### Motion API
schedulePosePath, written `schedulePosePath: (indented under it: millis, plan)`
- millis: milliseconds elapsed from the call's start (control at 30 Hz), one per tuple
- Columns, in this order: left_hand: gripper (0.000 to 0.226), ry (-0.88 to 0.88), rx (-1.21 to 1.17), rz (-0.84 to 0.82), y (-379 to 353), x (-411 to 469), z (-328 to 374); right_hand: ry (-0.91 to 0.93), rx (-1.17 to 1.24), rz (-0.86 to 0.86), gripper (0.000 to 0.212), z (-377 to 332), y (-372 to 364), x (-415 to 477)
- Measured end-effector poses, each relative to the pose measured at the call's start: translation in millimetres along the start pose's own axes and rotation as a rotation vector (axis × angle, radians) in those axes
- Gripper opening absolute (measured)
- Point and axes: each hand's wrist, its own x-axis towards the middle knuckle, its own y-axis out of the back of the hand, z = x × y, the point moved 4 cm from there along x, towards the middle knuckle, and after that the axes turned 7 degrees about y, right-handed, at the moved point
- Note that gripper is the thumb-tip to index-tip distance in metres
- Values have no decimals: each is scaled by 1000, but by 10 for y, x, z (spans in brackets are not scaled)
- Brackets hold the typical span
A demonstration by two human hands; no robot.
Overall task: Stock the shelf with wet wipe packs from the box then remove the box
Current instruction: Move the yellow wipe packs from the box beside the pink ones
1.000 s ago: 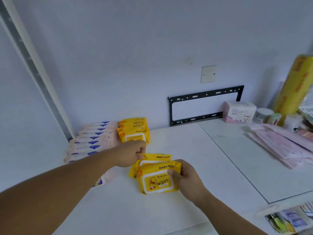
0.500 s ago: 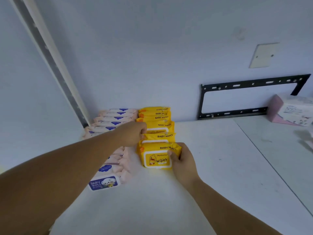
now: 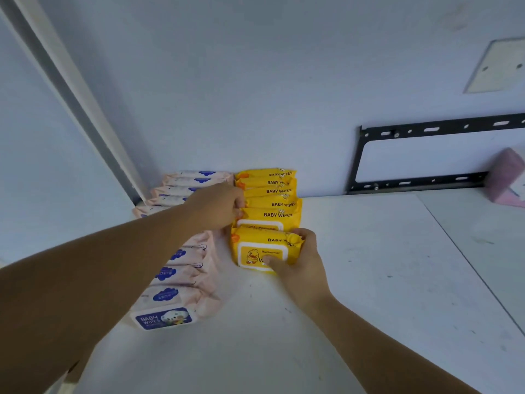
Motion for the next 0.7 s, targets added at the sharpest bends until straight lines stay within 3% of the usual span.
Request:
schedulePosePath:
  millis: [333,467,600,700]
  plan:
    - [23,15,-15,-48,32,6,-58,60,-338,28,58,-213,-70,184]
    - [28,9,-19,-38,60,-92,-17,70,-416,28,67,-194,-47,174]
    - [33,-53,-1,73,143,-273,118,29,-387,4,84,-231,65,162]
    - [31,-100,-70,48,174,-473,270,32,-413,-1,83,-282,261,43]
